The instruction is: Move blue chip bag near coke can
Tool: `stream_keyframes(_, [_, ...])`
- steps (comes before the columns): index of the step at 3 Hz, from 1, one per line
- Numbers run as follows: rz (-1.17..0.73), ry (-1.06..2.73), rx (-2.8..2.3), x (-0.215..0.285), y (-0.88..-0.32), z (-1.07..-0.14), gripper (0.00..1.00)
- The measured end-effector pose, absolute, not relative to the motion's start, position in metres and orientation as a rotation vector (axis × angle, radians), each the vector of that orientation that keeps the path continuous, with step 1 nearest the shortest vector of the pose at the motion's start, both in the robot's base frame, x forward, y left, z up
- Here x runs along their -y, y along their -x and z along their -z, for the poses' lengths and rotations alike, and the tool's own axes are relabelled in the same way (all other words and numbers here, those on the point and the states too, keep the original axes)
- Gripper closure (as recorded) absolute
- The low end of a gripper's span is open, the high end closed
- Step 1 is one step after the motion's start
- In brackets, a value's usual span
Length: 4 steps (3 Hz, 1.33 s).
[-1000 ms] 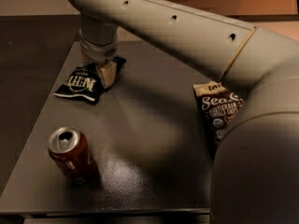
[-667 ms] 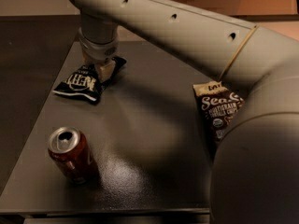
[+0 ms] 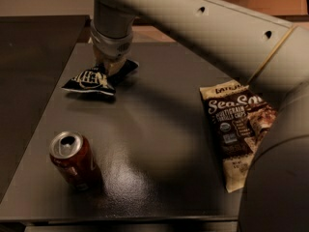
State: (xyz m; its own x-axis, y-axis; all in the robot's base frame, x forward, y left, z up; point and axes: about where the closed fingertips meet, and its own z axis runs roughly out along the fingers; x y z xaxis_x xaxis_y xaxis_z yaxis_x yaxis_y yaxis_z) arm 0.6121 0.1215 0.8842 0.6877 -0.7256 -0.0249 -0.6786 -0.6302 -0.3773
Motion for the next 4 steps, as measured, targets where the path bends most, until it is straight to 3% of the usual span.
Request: stream_keyframes(4, [-0.058,2.500,-1.025,-0.079,-0.472,-0.915,1.00])
